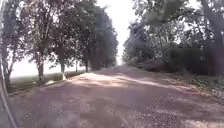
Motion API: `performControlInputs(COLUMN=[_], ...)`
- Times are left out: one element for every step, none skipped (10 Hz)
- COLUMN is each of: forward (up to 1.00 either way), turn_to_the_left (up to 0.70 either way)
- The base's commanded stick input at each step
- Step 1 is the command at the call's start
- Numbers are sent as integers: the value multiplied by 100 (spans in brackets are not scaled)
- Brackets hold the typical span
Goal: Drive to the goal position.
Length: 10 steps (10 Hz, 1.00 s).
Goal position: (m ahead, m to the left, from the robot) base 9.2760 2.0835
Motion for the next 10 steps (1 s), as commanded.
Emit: performControlInputs(forward=[70, 70, 70, 70, 70, 70, 70, 70, 70, 70], turn_to_the_left=[0, 0, 0, 0, 0, 0, 0, 0, 0, 0])
